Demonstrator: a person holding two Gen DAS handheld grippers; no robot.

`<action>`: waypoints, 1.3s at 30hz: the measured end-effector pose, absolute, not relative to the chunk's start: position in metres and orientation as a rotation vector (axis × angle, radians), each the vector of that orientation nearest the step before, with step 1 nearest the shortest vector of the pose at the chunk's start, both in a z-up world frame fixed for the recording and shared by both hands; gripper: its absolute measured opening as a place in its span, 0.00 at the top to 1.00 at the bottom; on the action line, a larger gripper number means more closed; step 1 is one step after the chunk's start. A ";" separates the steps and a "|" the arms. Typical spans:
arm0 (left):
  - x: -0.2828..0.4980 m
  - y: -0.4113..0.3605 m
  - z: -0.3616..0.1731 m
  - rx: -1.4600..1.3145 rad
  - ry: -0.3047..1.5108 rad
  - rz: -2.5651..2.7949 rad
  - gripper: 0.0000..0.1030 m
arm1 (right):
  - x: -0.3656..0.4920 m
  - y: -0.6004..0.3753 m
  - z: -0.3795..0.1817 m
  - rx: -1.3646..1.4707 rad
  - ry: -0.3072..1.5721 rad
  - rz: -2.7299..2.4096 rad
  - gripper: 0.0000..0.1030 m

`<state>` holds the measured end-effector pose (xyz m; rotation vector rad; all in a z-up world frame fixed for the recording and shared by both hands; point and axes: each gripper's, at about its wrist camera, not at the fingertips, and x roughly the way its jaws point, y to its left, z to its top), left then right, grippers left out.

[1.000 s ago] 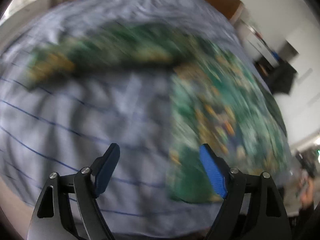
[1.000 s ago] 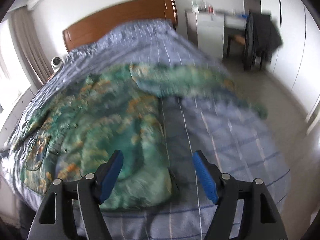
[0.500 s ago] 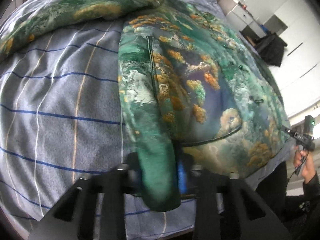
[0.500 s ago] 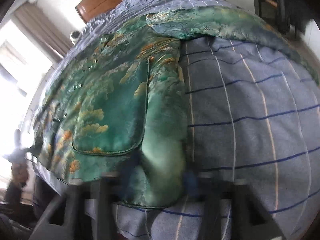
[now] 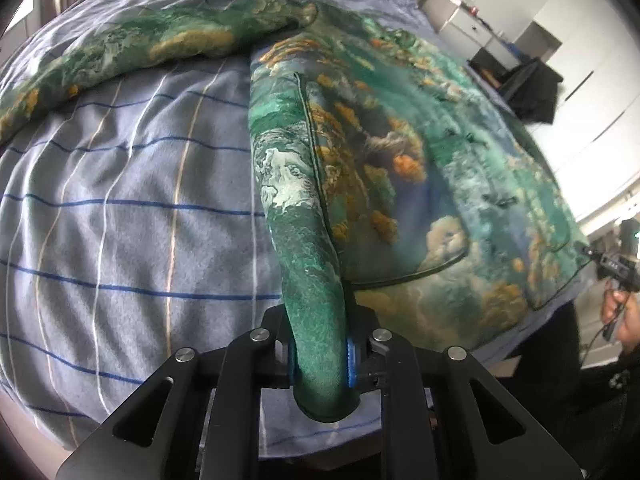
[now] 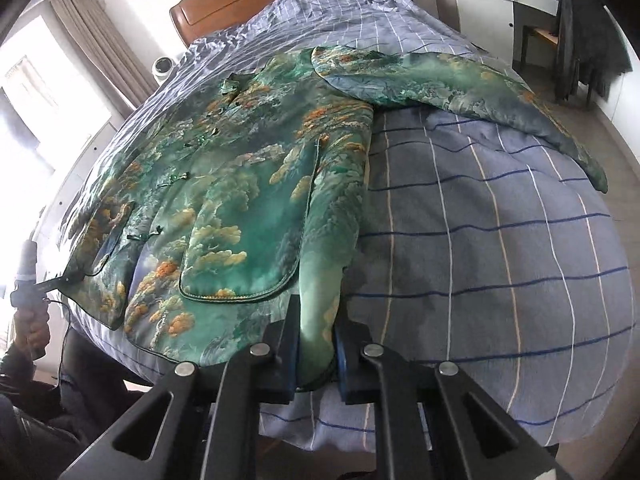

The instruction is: Fold large clothes

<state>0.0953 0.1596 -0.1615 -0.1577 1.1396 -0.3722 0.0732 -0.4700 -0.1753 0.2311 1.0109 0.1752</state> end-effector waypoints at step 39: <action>0.110 0.120 -0.073 -0.098 0.828 -0.041 0.02 | 0.081 -0.579 -0.127 0.286 0.714 -0.226 0.21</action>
